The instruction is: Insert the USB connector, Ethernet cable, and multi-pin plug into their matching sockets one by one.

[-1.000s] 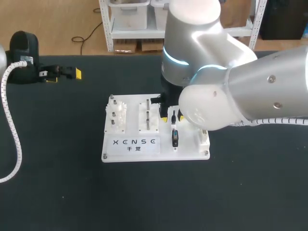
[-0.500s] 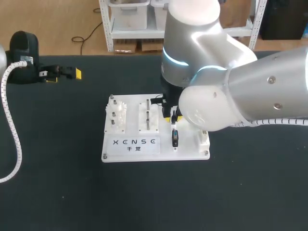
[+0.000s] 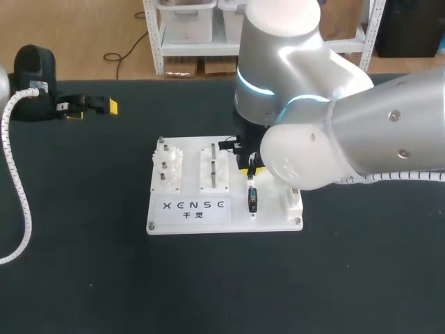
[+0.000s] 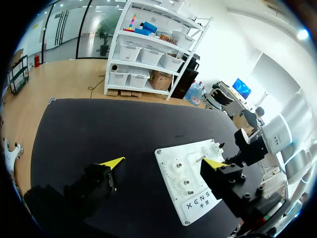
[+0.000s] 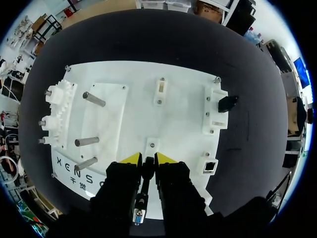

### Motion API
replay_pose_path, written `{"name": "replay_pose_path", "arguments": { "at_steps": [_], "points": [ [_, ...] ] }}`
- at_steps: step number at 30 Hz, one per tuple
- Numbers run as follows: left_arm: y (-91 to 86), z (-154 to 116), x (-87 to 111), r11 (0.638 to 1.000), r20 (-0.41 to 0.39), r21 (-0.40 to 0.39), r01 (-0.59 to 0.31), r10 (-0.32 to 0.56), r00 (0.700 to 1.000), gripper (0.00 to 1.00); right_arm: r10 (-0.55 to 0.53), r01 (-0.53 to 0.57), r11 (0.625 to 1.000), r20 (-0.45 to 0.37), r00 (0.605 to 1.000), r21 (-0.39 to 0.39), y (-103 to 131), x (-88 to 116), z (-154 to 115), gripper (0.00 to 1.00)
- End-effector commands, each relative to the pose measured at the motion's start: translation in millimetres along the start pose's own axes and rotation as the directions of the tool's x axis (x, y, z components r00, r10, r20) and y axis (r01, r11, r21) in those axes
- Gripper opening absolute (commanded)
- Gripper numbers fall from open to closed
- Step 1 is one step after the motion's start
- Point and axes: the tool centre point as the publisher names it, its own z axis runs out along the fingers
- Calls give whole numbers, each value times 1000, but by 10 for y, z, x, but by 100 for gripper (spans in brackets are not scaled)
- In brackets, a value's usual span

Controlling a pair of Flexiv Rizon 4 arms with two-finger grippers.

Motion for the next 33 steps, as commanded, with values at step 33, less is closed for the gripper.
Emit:
{"name": "replay_pose_path", "arguments": {
  "at_steps": [33],
  "points": [
    [0, 0, 0, 1000, 0, 0, 0, 0, 1000, 100, 66, -68, 998, 73, 995, 20, -480, 125, -341, 0]
  ]
}}
